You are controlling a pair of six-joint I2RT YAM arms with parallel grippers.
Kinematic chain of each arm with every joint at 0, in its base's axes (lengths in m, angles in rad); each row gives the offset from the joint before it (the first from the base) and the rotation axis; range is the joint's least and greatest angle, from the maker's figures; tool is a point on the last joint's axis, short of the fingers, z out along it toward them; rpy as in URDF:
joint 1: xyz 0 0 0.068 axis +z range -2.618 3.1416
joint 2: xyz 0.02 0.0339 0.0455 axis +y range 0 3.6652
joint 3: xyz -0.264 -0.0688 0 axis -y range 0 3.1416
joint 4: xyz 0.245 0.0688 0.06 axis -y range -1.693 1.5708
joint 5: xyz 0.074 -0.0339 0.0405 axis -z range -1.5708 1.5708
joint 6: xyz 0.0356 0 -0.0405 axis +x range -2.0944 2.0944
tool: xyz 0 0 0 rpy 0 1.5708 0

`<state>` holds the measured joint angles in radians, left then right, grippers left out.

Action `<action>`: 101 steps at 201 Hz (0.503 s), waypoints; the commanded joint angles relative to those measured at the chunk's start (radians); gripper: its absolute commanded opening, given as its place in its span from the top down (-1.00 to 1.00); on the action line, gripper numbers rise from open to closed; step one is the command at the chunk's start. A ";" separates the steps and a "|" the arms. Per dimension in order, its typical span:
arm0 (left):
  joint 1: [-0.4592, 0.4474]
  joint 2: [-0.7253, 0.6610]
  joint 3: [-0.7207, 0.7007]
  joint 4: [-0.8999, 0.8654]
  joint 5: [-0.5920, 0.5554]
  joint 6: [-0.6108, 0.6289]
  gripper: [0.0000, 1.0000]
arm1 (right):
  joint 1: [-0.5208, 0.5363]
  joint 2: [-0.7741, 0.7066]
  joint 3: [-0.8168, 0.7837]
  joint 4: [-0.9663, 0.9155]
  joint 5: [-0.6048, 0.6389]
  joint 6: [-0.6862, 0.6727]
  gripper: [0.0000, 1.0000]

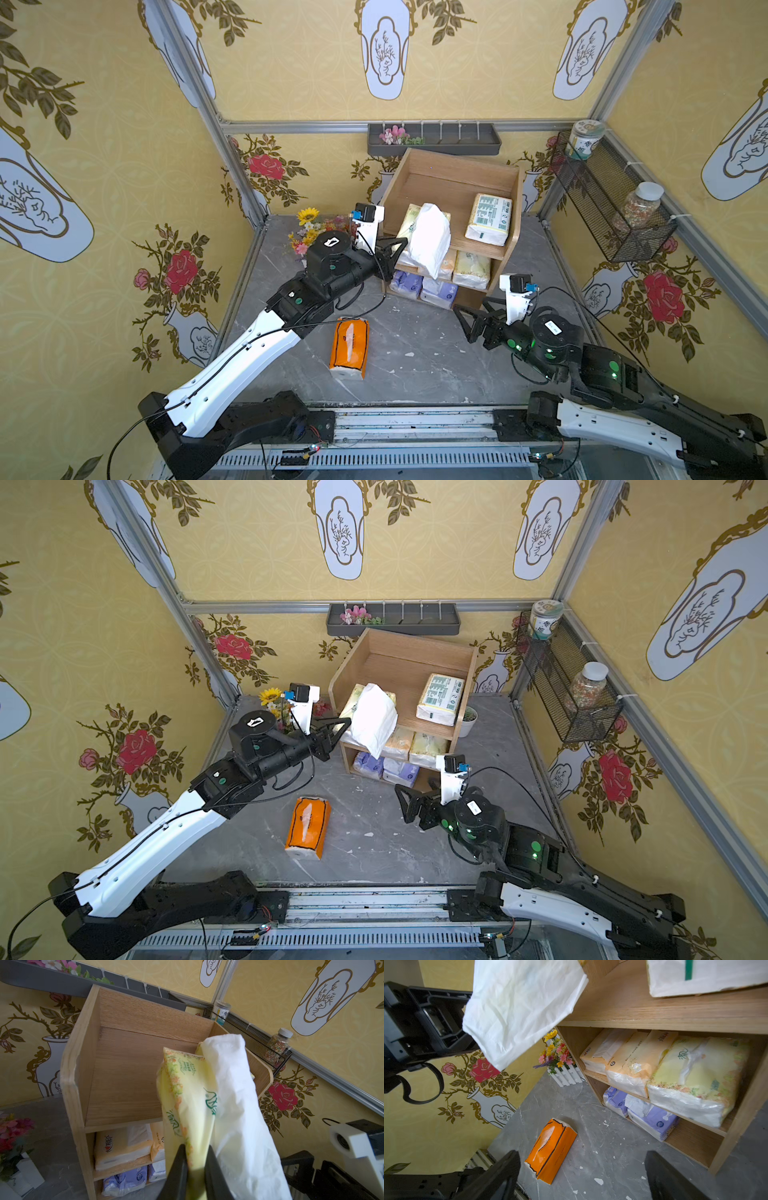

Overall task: Remove the tissue boxes from the shelf
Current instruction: Pick up a box of tissues from the shelf.

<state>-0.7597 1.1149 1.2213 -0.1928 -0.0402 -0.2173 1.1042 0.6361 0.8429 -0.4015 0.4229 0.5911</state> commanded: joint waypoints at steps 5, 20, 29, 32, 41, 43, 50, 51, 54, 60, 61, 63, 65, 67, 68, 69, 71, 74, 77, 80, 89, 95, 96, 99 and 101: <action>-0.037 -0.052 -0.071 0.002 -0.070 0.004 1.00 | 0.000 0.021 -0.005 0.158 -0.052 0.024 -0.98; -0.058 -0.074 -0.102 -0.002 -0.091 -0.001 1.00 | 0.001 0.038 -0.002 0.184 -0.063 0.033 -0.99; -0.067 -0.084 -0.122 -0.002 -0.096 -0.006 1.00 | 0.001 0.048 0.000 0.203 -0.071 0.034 -0.98; -0.070 -0.088 -0.131 -0.003 -0.098 -0.008 1.00 | 0.000 0.052 -0.001 0.211 -0.074 0.035 -0.97; -0.079 -0.099 -0.147 0.001 -0.096 -0.013 1.00 | 0.000 0.060 -0.001 0.232 -0.079 0.039 -0.97; -0.081 -0.100 -0.151 0.002 -0.097 -0.014 1.00 | 0.000 0.063 -0.002 0.238 -0.080 0.040 -0.96; -0.088 -0.106 -0.164 0.008 -0.097 -0.020 1.00 | 0.000 0.072 -0.006 0.255 -0.083 0.043 -0.96; -0.088 -0.107 -0.167 0.009 -0.098 -0.021 1.00 | 0.000 0.074 -0.007 0.257 -0.083 0.044 -0.96; -0.091 -0.109 -0.171 0.011 -0.099 -0.024 1.00 | 0.000 0.079 -0.007 0.261 -0.083 0.045 -0.96; -0.094 -0.112 -0.178 0.014 -0.101 -0.029 1.00 | 0.000 0.088 -0.007 0.267 -0.082 0.053 -0.95; -0.094 -0.113 -0.180 0.015 -0.102 -0.029 1.00 | 0.000 0.090 -0.006 0.268 -0.081 0.055 -0.95; -0.095 -0.114 -0.182 0.015 -0.100 -0.031 1.00 | 0.000 0.091 -0.006 0.270 -0.081 0.057 -0.95; -0.096 -0.114 -0.184 0.015 -0.100 -0.033 1.00 | 0.001 0.096 -0.007 0.272 -0.081 0.062 -0.95; -0.097 -0.115 -0.185 0.015 -0.100 -0.034 1.00 | 0.000 0.096 -0.006 0.276 -0.081 0.064 -0.95; -0.097 -0.115 -0.186 0.015 -0.100 -0.034 1.00 | 0.000 0.098 -0.007 0.277 -0.082 0.065 -0.95; -0.098 -0.116 -0.187 0.016 -0.100 -0.034 1.00 | 0.000 0.102 -0.007 0.279 -0.081 0.066 -0.95; -0.098 -0.116 -0.188 0.016 -0.100 -0.035 1.00 | 0.000 0.102 -0.007 0.283 -0.081 0.069 -0.95; -0.100 -0.116 -0.191 0.017 -0.099 -0.037 1.00 | 0.000 0.106 -0.008 0.288 -0.081 0.073 -0.95; -0.102 -0.116 -0.192 0.018 -0.099 -0.037 1.00 | 0.001 0.109 -0.009 0.293 -0.081 0.077 -0.95; -0.101 -0.116 -0.193 0.019 -0.098 -0.039 1.00 | 0.000 0.111 -0.010 0.297 -0.080 0.081 -0.95; -0.105 -0.116 -0.196 0.021 -0.094 -0.040 1.00 | -0.001 0.121 -0.011 0.311 -0.073 0.099 -0.95; -0.108 -0.114 -0.197 0.020 -0.089 -0.040 1.00 | -0.001 0.129 -0.013 0.326 -0.072 0.108 -0.95; -0.108 -0.113 -0.197 0.021 -0.089 -0.039 1.00 | -0.001 0.130 -0.013 0.329 -0.073 0.110 -0.95; -0.108 -0.113 -0.198 0.021 -0.089 -0.039 1.00 | -0.001 0.134 -0.012 0.336 -0.072 0.114 -0.95; -0.108 -0.111 -0.197 0.021 -0.089 -0.040 1.00 | -0.001 0.135 -0.013 0.342 -0.073 0.117 -0.95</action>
<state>-0.8639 1.0012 1.0302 -0.2169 -0.1287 -0.2443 1.1042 0.7536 0.8349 -0.1715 0.3439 0.6579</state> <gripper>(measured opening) 0.154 0.972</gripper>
